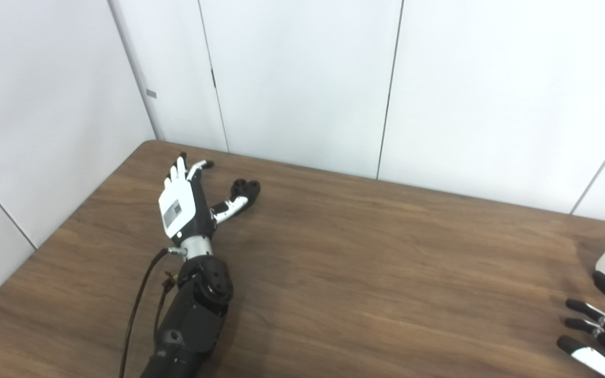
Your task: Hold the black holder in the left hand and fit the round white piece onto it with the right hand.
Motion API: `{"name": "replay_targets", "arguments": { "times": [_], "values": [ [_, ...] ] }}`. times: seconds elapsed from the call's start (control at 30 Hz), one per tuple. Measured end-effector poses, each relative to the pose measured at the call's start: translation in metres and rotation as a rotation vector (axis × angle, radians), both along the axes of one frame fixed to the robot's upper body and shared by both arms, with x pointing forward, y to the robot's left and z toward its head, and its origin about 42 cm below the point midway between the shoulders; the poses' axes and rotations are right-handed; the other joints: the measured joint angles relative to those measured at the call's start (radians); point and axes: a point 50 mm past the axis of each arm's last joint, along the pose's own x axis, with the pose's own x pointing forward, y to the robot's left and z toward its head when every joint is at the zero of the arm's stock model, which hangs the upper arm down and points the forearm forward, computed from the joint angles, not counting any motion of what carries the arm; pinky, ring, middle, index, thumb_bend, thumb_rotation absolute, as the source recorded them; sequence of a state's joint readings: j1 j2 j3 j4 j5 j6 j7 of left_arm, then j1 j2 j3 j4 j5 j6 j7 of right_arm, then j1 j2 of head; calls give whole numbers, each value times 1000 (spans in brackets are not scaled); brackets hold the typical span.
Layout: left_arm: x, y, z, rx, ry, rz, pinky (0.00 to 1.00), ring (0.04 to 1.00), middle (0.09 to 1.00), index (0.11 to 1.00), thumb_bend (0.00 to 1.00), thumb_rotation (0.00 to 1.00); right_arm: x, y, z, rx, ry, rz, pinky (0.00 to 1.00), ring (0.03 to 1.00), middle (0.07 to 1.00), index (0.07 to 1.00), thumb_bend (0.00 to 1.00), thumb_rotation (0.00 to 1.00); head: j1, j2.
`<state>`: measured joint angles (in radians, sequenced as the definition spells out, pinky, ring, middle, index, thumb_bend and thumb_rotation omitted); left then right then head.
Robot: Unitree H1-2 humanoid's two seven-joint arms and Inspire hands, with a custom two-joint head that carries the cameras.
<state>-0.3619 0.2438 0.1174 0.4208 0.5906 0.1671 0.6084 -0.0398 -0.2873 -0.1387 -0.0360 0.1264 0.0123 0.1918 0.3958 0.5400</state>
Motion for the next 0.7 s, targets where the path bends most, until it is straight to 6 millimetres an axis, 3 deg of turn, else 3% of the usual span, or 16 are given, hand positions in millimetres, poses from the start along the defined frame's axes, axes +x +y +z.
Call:
{"name": "replay_targets", "arguments": {
  "times": [0.7],
  "values": [
    [8, -3, -9, -10, 107, -65, 1000, 1000, 1000, 701, 993, 358, 0, 0, 1, -4, -3, 0, 662, 778, 967, 901, 848, 203, 0, 3]
  ]
}}
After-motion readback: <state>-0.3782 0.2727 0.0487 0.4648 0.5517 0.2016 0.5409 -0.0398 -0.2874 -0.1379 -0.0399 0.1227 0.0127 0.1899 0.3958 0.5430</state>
